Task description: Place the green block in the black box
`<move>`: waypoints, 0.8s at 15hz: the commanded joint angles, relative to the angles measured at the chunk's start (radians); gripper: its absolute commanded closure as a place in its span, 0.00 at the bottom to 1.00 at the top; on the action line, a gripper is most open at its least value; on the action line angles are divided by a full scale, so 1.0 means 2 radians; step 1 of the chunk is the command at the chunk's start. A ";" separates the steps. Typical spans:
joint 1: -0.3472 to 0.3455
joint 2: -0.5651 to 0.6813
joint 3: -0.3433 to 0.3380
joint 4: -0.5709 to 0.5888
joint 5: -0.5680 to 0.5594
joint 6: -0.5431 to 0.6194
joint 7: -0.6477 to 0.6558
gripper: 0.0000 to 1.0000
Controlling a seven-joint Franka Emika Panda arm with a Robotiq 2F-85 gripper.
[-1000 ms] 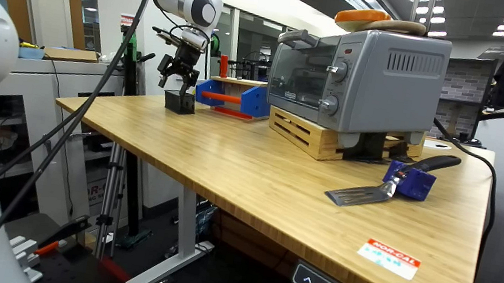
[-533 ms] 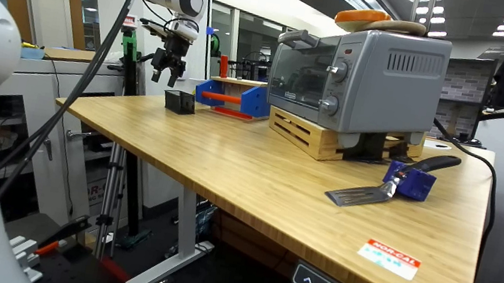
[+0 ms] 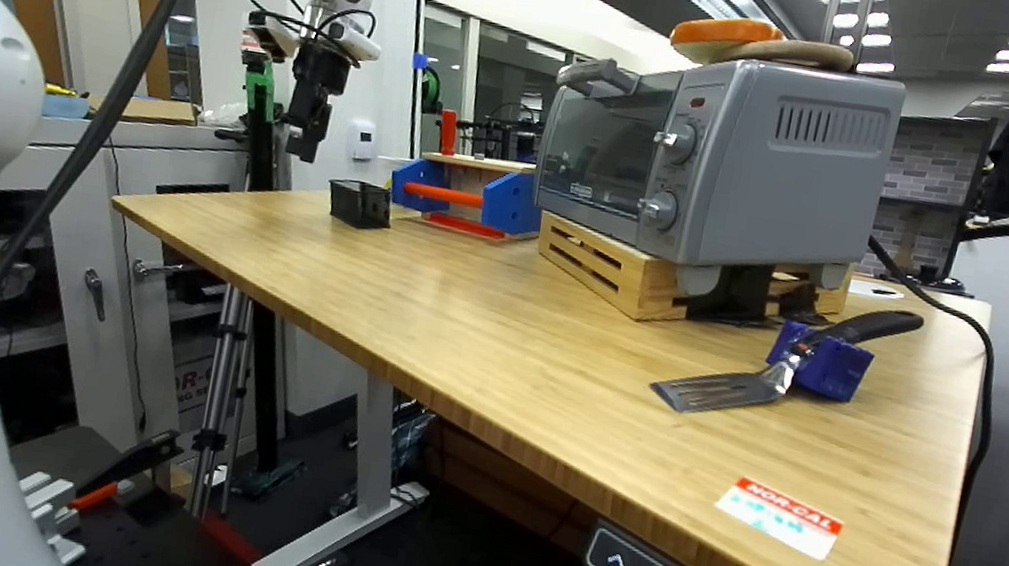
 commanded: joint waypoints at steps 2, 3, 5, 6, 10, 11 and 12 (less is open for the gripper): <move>-0.006 -0.112 0.013 -0.157 -0.037 0.057 -0.098 0.00; -0.008 -0.136 0.015 -0.189 -0.043 0.067 -0.111 0.00; -0.013 -0.190 0.019 -0.254 -0.046 0.090 -0.129 0.00; -0.016 -0.218 0.021 -0.287 -0.043 0.104 -0.139 0.00; -0.022 -0.216 0.028 -0.280 -0.038 0.085 -0.129 0.00; -0.022 -0.218 0.029 -0.282 -0.038 0.089 -0.129 0.00; -0.022 -0.217 0.029 -0.283 -0.038 0.092 -0.129 0.00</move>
